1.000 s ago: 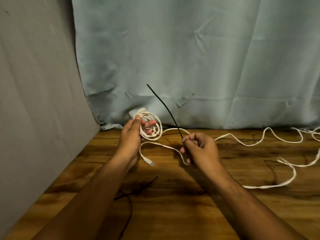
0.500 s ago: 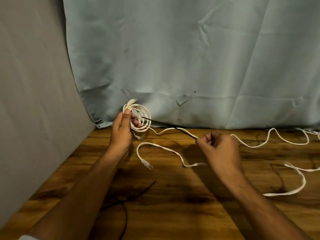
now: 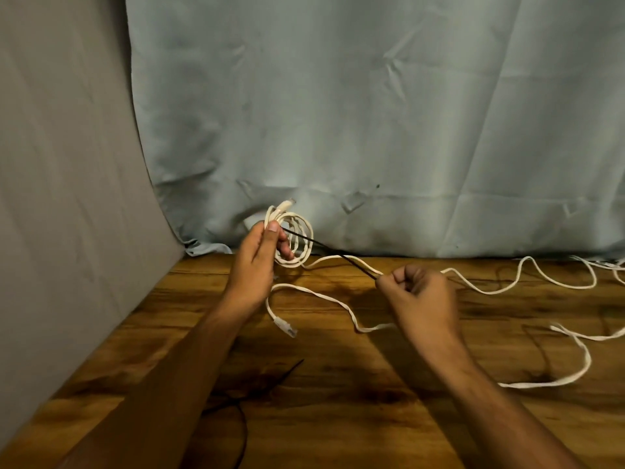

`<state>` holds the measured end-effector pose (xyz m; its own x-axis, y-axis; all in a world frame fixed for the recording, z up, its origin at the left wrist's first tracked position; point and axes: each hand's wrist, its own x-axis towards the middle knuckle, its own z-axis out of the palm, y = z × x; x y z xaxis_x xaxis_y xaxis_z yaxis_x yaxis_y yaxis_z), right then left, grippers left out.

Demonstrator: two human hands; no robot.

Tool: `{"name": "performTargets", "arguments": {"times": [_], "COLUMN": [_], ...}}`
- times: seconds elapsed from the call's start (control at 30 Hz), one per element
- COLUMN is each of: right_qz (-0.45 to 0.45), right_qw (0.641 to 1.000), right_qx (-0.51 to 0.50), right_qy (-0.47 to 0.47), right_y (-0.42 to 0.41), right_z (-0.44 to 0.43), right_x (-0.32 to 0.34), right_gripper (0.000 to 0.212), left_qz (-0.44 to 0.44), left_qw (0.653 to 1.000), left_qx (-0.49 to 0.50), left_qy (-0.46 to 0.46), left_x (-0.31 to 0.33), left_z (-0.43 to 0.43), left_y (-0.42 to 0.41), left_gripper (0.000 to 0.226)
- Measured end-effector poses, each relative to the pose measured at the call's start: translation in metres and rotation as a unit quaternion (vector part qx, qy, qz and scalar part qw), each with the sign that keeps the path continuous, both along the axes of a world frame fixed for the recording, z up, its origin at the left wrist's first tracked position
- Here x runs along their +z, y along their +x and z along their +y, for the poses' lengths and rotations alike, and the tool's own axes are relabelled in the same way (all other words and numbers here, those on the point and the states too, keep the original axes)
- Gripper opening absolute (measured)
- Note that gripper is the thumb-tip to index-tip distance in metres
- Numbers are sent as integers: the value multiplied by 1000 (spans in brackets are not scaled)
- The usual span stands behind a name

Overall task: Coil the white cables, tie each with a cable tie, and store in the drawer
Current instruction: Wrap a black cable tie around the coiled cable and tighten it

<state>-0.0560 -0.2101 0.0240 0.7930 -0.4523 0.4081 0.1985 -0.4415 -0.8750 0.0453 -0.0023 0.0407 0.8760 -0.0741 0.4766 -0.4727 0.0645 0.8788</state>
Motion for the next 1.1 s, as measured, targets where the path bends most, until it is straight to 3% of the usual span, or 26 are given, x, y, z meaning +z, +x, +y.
{"name": "performTargets", "arguments": {"times": [0.17, 0.3, 0.6, 0.8, 1.0, 1.1], "right_qz": [0, -1, -16, -34, -41, -38], "right_qw": [988, 985, 957, 955, 952, 952], "right_qx": [103, 132, 228, 216, 217, 219], "right_qy": [113, 108, 177, 202, 212, 210], "right_y": [-1, -3, -7, -7, -5, -4], "right_z": [8, 14, 20, 18, 19, 17], "right_x": [0, 2, 6, 3, -1, -2], "right_gripper": [24, 30, 16, 9, 8, 3], "left_qz": [0, 8, 6, -44, -59, -62], "left_qw": [1000, 995, 966, 958, 962, 970], "left_qx": [-24, -87, -206, -171, -148, -134], "left_qy": [15, 46, 153, 224, 220, 195], "left_x": [-2, -1, -2, -6, -8, -10], "left_z": [-4, -15, -38, -39, -39, -40], "left_y": [0, -9, -31, -30, -29, -27], "left_gripper": [34, 35, 33, 31, 33, 22]}}
